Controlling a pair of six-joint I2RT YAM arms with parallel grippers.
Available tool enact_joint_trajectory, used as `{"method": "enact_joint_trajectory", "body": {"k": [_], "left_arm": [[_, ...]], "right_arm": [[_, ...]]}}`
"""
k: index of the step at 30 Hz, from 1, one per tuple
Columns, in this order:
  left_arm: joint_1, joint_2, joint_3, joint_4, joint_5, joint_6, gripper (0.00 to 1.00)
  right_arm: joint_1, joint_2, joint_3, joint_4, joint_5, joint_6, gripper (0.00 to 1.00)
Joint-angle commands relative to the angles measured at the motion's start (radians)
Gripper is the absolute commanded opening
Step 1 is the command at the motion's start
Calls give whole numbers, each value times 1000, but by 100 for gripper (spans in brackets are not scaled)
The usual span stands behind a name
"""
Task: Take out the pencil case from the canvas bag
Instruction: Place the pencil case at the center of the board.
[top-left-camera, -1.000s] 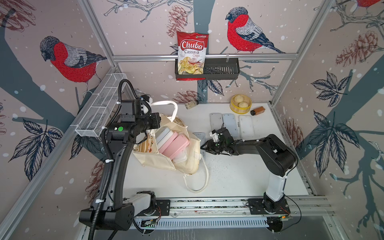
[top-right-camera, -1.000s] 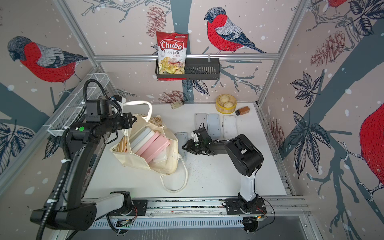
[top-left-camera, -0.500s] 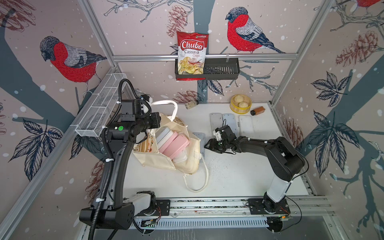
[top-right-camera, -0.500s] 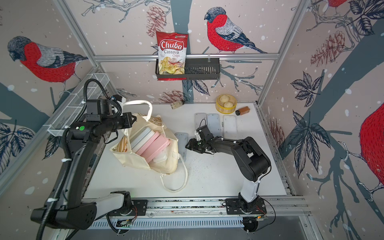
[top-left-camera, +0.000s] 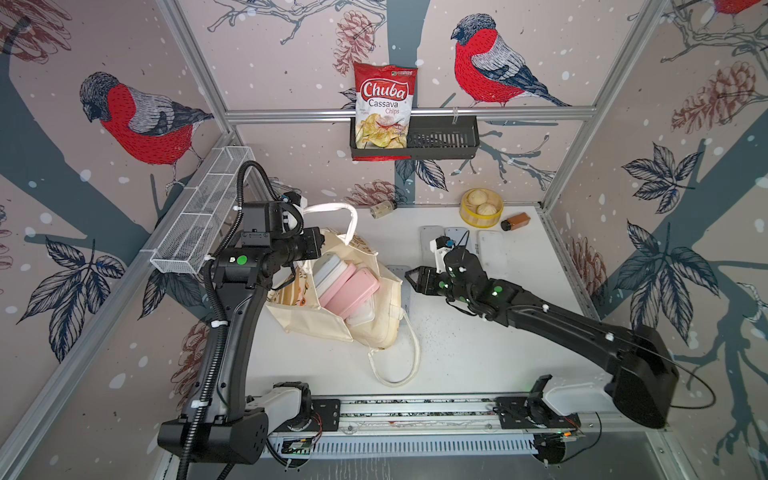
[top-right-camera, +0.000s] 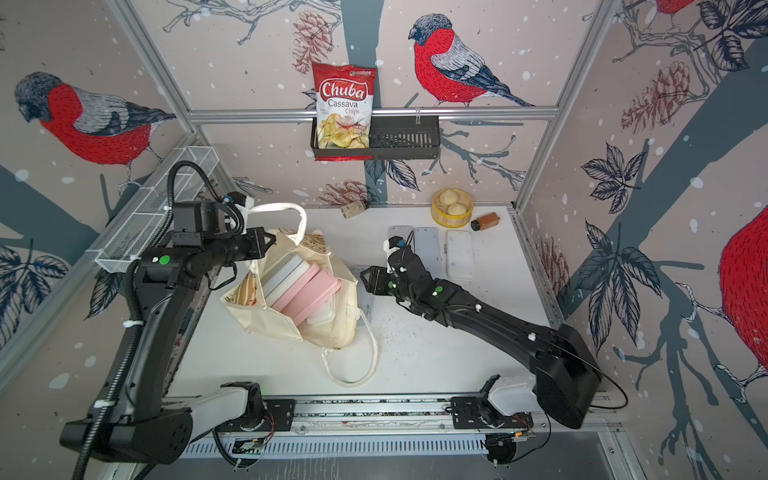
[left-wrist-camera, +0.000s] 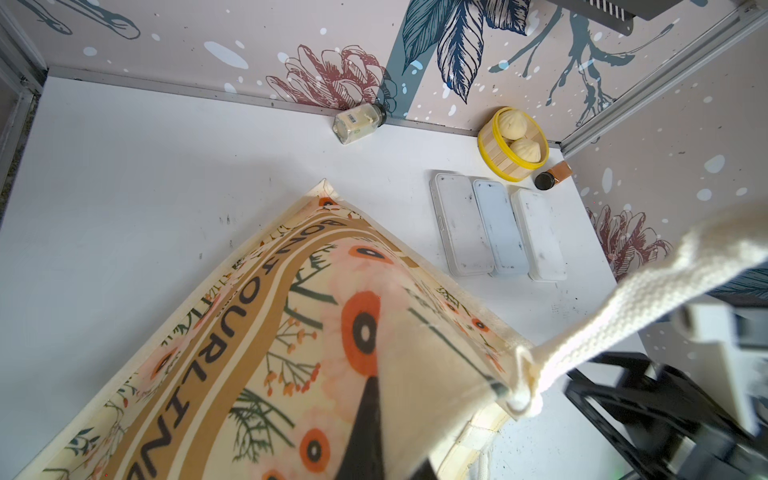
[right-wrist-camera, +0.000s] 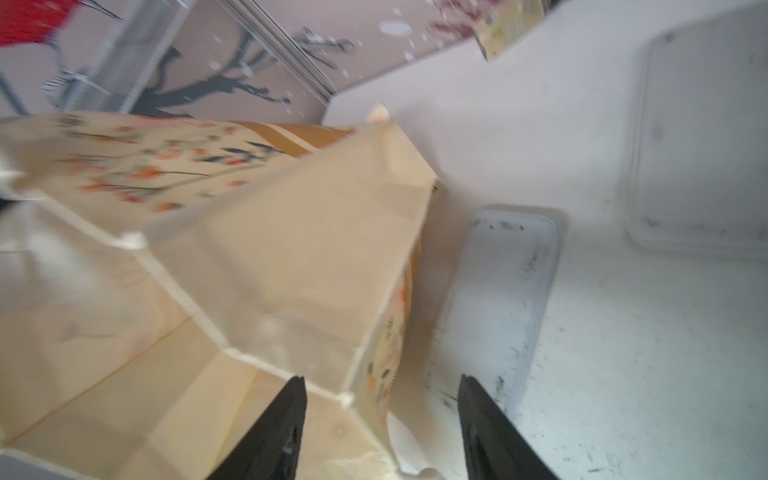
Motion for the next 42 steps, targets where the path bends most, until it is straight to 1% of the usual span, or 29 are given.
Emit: {"method": "enact_joint_trajectory", "body": {"k": [1, 5, 8, 10, 12, 17, 21, 27, 37, 42], "left_arm": [[3, -7, -9, 95, 54, 12, 0], [3, -18, -22, 105, 63, 8, 0], [3, -30, -30, 107, 66, 8, 0], [3, -37, -37, 111, 75, 10, 0], [3, -46, -51, 119, 89, 14, 0], [3, -63, -87, 141, 141, 21, 0], [3, -69, -110, 157, 160, 15, 0], [3, -74, -122, 167, 189, 18, 0], [3, -71, -123, 176, 199, 17, 0], [3, -70, -129, 183, 202, 8, 0]], "right_arm": [[85, -82, -17, 90, 260, -51, 61], [203, -127, -20, 170, 350, -109, 61], [281, -113, -6, 228, 368, -172, 61], [314, -79, 20, 241, 350, -205, 62], [331, -24, 69, 225, 304, -221, 62], [371, 113, 161, 220, 232, -198, 62], [377, 207, 198, 253, 160, -120, 62], [360, 334, 234, 257, 137, 3, 62], [229, 503, 276, 161, -20, 312, 64], [207, 552, 261, 198, -51, 395, 64]]}}
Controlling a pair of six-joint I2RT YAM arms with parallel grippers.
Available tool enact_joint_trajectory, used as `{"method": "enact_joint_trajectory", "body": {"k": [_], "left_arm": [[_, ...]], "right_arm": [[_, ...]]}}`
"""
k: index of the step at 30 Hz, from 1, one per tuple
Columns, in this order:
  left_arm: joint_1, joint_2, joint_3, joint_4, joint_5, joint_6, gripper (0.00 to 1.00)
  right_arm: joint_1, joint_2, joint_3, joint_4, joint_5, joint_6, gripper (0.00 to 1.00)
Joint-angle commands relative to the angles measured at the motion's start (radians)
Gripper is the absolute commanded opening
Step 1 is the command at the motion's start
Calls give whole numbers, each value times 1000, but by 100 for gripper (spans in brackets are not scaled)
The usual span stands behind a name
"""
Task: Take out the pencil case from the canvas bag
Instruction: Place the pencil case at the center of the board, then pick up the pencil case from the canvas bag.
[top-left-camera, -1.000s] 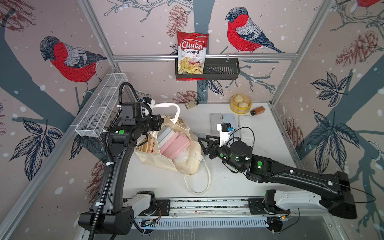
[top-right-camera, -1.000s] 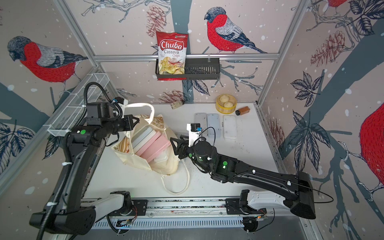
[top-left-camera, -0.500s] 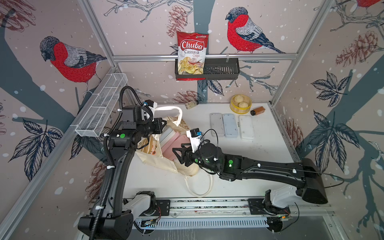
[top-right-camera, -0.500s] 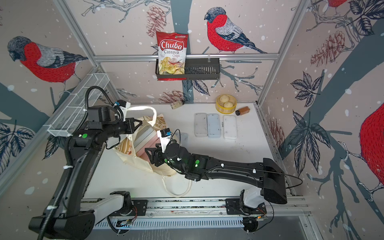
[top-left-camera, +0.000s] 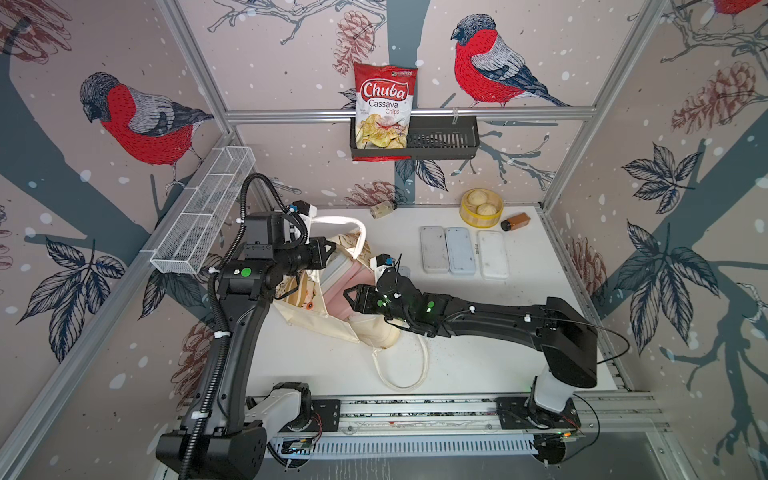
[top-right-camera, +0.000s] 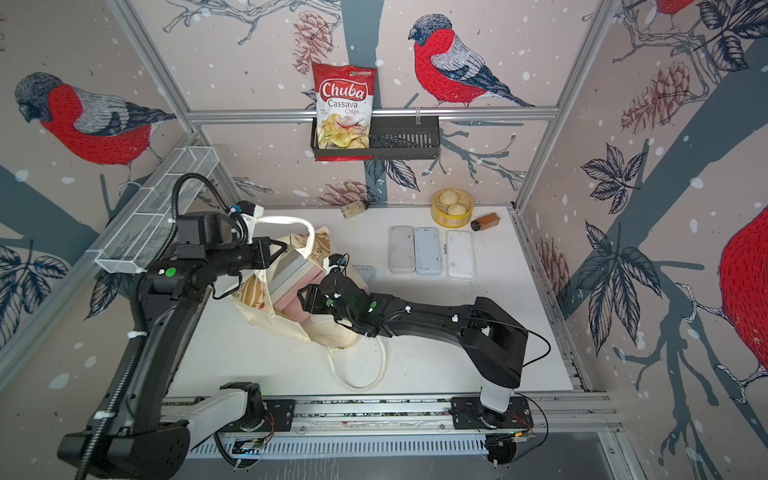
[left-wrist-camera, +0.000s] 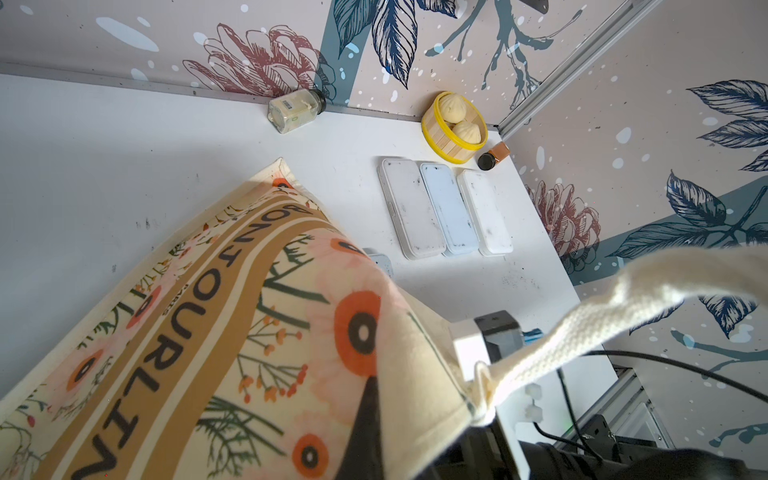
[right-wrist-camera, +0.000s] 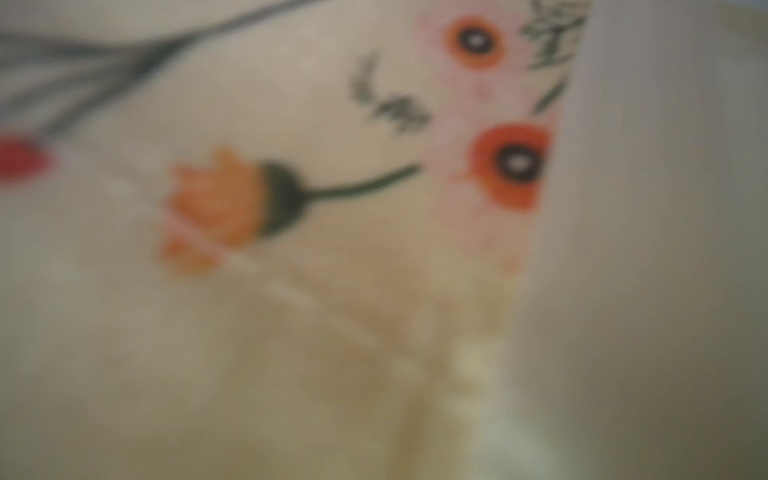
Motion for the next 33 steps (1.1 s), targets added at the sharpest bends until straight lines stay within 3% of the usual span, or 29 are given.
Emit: {"method": "enact_joint_trajectory", "body": {"k": [1, 6, 15, 26, 33], "left_arm": [[3, -2, 0, 97, 41, 1, 0], [3, -3, -2, 107, 42, -13, 0], [3, 11, -13, 121, -13, -91, 0], [3, 5, -30, 159, 21, -131, 0], [2, -6, -33, 155, 26, -139, 0]], "right_arm": [[-6, 23, -9, 9, -39, 103, 64], [-1, 49, 13, -18, -12, 144, 64], [167, 13, 184, -135, 315, -170, 63], [130, 241, 404, -351, 174, -137, 64], [98, 302, 402, -370, 135, -97, 65]]}}
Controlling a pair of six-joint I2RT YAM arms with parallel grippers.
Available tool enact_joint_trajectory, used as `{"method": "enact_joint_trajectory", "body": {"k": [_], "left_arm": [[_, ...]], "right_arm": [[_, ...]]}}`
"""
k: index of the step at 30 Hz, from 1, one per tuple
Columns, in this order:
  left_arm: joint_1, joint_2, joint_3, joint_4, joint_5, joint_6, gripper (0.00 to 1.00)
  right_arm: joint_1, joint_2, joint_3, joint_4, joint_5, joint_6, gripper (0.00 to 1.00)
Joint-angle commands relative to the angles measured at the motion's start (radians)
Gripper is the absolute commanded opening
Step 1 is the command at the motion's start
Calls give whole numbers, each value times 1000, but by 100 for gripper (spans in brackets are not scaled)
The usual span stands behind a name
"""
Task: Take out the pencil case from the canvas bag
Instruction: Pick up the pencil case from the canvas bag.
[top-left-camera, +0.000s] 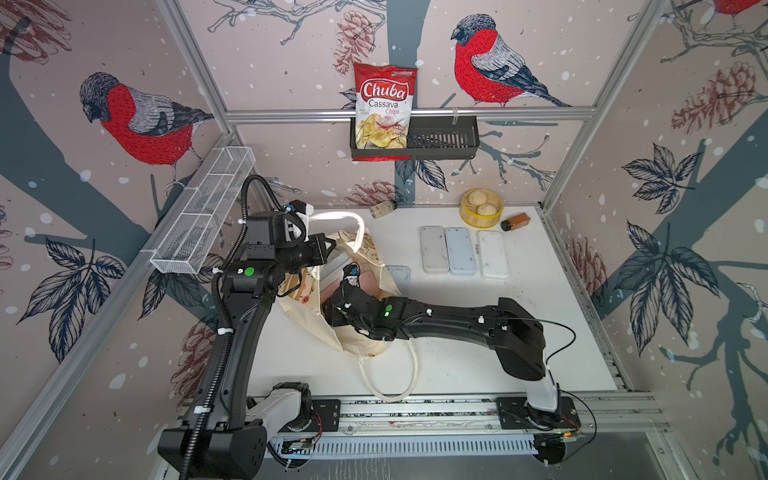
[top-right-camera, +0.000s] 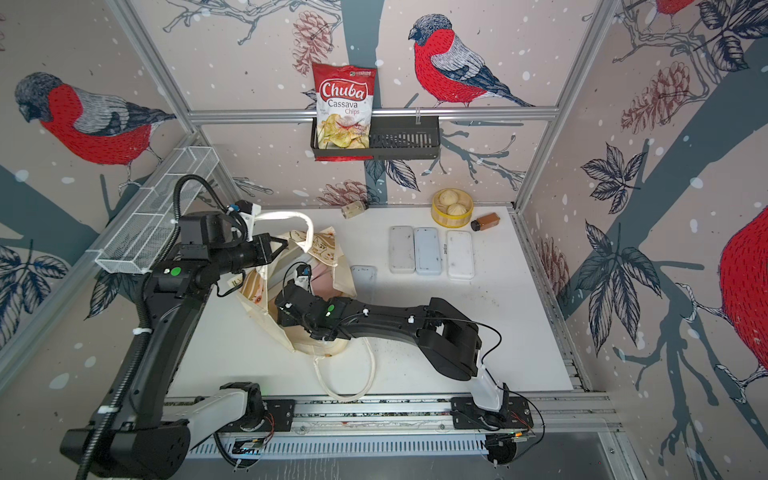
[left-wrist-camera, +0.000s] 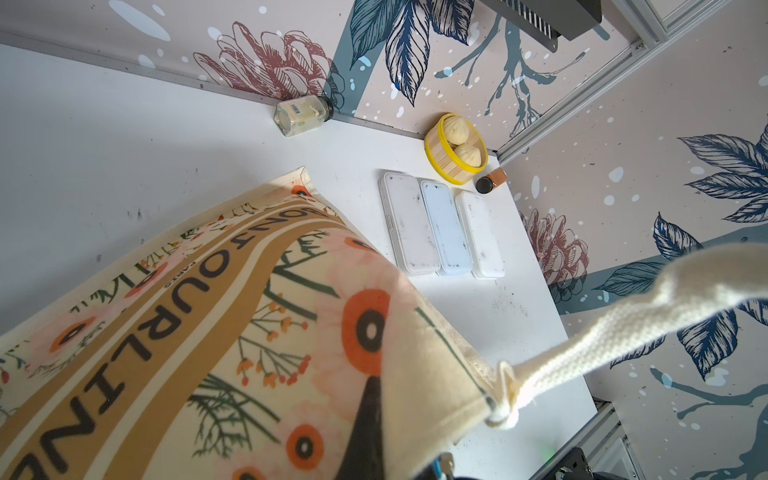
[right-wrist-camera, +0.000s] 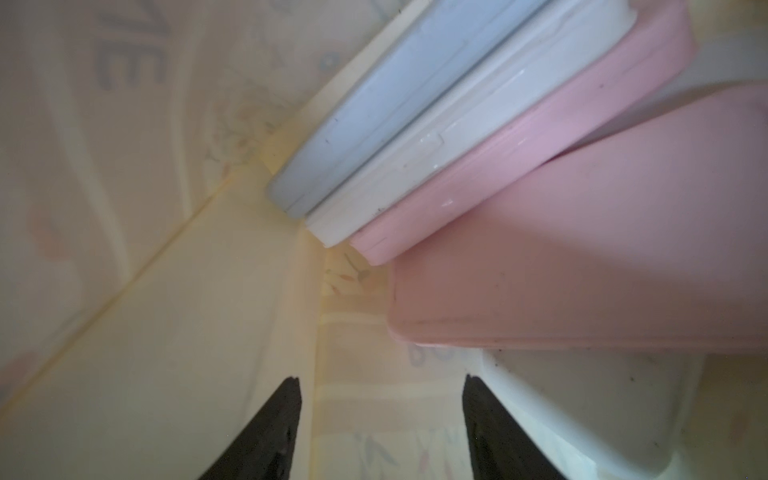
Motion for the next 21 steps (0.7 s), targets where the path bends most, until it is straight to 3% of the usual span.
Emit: {"method": "enact_joint_trajectory", "body": {"k": [1, 21], "left_arm": [[2, -9, 4, 80, 34, -21, 0], [2, -14, 3, 83, 65, -33, 0]], "right_arm": [[-15, 15, -4, -28, -32, 36, 65], [-107, -41, -218, 153, -71, 217, 67]]}}
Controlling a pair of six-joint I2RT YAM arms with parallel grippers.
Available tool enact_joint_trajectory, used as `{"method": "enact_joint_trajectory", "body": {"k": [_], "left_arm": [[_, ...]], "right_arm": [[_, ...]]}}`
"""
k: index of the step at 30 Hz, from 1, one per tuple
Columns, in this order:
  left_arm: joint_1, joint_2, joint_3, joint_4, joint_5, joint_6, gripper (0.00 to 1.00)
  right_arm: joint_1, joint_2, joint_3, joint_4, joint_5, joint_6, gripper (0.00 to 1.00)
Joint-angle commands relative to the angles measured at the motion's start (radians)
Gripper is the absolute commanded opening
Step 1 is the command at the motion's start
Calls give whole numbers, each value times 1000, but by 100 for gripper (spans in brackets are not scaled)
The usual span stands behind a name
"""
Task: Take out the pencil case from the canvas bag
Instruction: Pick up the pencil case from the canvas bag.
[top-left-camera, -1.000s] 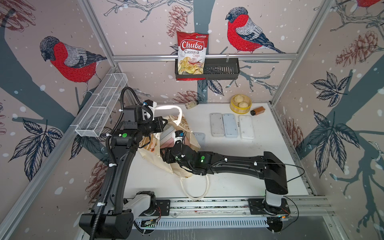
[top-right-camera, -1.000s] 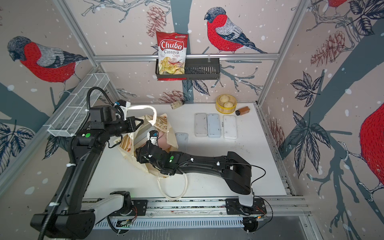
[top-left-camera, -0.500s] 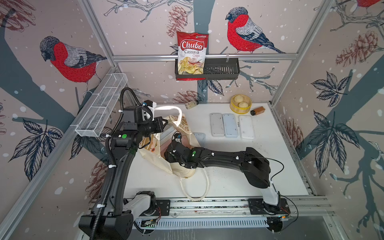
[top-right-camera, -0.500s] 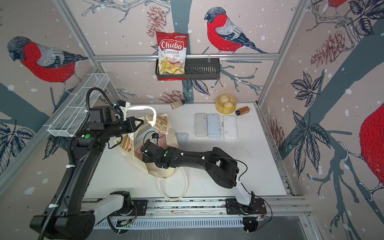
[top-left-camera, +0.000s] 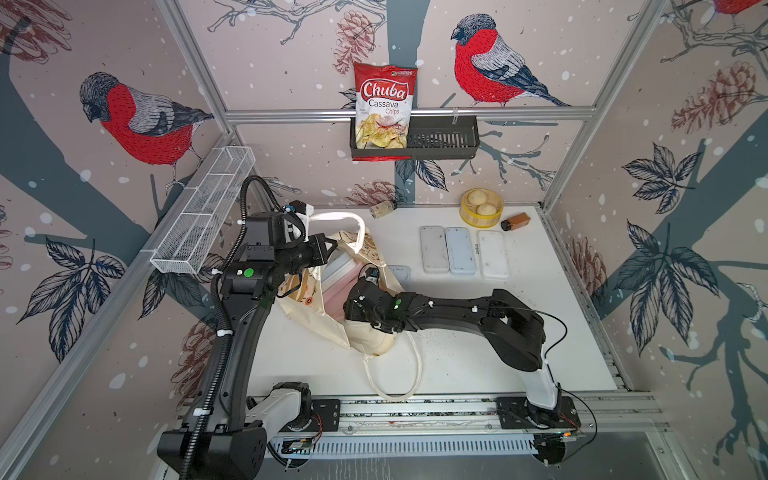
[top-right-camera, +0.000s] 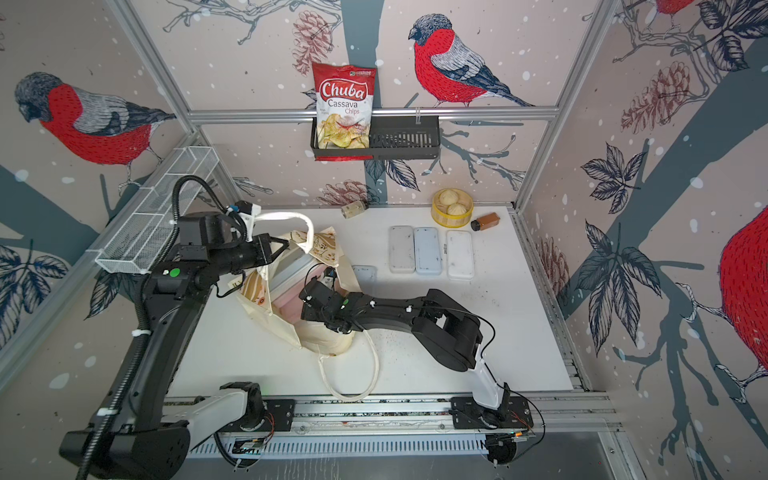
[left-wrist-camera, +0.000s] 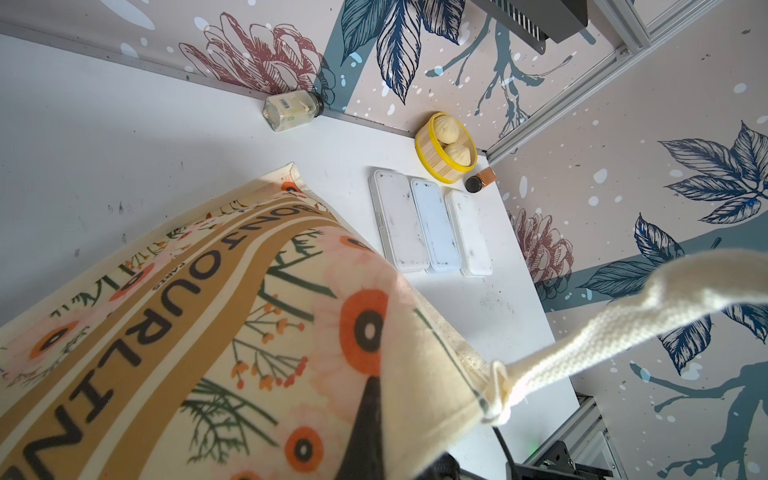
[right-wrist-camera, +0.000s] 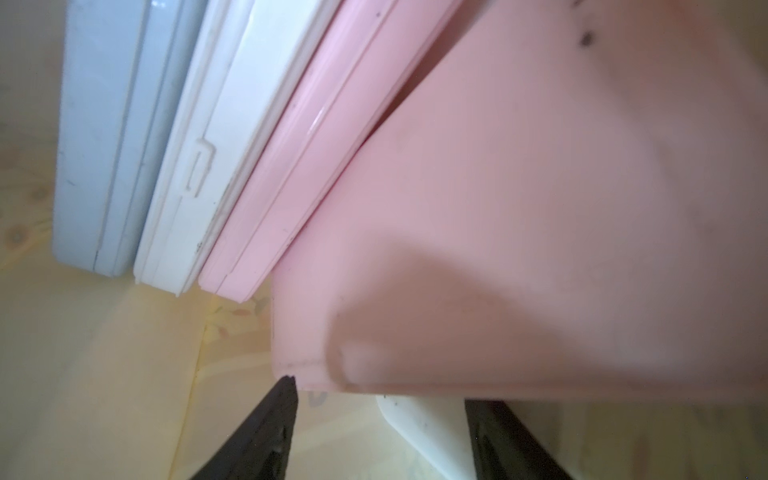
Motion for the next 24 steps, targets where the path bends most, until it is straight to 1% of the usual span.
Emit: {"method": "enact_joint_trajectory", "body": {"k": [1, 11, 17, 24], "left_arm": [[1, -5, 6, 86, 36, -14, 0], [2, -14, 5, 98, 41, -42, 0], [2, -25, 11, 96, 37, -53, 0], [1, -27, 13, 101, 39, -61, 0]], "right_arm": [[-10, -26, -40, 76, 2, 77, 67], [-39, -58, -128, 201, 9, 227, 67], [-48, -52, -134, 227, 14, 300, 67], [-64, -53, -179, 281, 18, 371, 67]]}}
